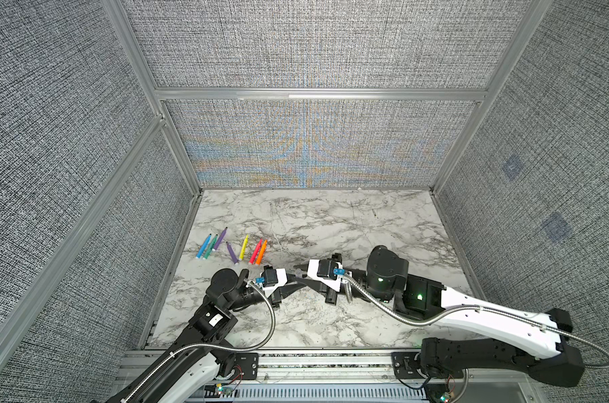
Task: Remove pen caps from pens
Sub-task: Open the pen cap on the pen.
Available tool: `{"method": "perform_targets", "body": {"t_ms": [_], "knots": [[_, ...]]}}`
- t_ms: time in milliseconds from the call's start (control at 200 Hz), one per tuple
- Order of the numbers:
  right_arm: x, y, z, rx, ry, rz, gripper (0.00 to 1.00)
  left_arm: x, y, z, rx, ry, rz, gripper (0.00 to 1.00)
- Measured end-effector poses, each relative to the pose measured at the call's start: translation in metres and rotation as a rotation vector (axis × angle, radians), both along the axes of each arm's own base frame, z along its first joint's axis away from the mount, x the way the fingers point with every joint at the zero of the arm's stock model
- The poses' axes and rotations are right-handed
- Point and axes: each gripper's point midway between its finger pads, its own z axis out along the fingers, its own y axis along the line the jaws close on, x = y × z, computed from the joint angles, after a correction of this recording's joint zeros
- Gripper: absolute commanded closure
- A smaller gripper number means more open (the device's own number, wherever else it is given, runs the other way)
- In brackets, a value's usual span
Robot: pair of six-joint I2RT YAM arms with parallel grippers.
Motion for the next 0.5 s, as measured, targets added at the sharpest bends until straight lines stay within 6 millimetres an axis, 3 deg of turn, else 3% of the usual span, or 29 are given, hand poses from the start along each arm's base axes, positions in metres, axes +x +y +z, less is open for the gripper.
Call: {"method": "perform_targets", "body": {"t_ms": [155, 500], "knots": [[0.002, 0.002, 0.001, 0.005, 0.003, -0.008, 1.00, 0.000, 0.002, 0.001, -0.006, -0.006, 0.012, 0.99], [0.010, -0.003, 0.013, -0.006, -0.007, -0.054, 1.00, 0.018, -0.007, 0.004, -0.010, -0.008, 0.030, 1.00]]}}
